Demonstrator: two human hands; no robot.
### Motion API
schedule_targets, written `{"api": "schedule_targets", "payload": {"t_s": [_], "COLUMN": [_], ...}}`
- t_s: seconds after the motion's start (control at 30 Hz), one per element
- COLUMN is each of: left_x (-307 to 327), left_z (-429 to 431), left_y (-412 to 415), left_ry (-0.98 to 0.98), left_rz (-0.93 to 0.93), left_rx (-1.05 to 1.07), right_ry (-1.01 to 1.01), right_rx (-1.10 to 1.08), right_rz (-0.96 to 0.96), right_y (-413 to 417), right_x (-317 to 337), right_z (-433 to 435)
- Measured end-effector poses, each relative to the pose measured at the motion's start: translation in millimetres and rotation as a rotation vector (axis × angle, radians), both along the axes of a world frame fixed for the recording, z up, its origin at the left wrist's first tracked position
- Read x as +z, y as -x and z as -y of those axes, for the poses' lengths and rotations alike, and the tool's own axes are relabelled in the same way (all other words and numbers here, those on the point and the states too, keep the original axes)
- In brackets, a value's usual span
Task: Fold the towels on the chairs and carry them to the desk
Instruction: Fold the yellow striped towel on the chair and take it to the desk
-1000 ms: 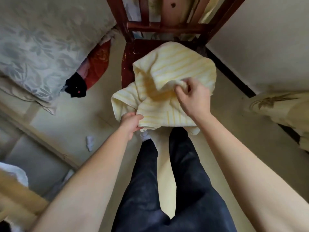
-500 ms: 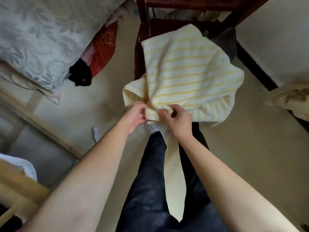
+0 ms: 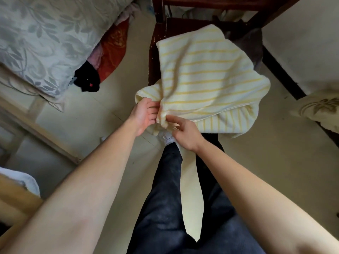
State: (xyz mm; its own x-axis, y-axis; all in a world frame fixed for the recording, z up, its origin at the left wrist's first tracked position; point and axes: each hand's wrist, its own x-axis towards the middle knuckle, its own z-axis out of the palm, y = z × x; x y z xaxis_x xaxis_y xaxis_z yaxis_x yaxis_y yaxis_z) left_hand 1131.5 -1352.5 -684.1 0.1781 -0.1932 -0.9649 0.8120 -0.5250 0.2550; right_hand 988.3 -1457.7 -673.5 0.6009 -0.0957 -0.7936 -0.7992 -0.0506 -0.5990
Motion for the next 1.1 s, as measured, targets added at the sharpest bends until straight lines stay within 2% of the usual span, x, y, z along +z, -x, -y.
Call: {"api": "schedule_targets", "payload": {"t_s": [0.07,0.2,0.3,0.4,0.47,0.6,0.67,0.77,0.83,0.97,1.1], "left_x": [-3,-1,0,-14,-17,-16,-16,-17,-15,-9,-1], "left_z": [-1,6,15,11,9,7,3,-2,1,27,38], "left_y": [-1,7,16,24,28,30,28,20,14,14,30], "left_ry": [0.006,0.055,0.085,0.024,0.003,-0.02,-0.081,-0.178,-0.23,-0.288,-0.326], "left_rz": [-0.006,-0.013,0.068,0.195,0.242,0.268,0.315,0.441,0.556,0.764,0.81], "left_rx": [-0.054,-0.171,-0.263,-0.342,-0.367,-0.344,-0.358,-0.381,-0.478,-0.836,-0.993], "right_ry": [0.093,0.499,0.736,0.889,0.913,0.778,0.741,0.763,0.847,0.887,0.877], "right_rx": [-0.03,-0.178,-0.029,0.251,0.471,0.87,0.924,0.607,0.464,0.467,0.537], "right_rz": [0.053,0.156,0.242,0.34,0.319,0.087,0.064,0.189,0.257,0.176,0.144], "right_y": [1,-19,-60,-122,-165,-219,-223,-189,-137,-21,25], "right_x": [0,-1,-7,-17,-23,-41,-41,-29,-18,-7,-5], "right_z": [24,89,126,139,137,121,130,170,196,213,207]}}
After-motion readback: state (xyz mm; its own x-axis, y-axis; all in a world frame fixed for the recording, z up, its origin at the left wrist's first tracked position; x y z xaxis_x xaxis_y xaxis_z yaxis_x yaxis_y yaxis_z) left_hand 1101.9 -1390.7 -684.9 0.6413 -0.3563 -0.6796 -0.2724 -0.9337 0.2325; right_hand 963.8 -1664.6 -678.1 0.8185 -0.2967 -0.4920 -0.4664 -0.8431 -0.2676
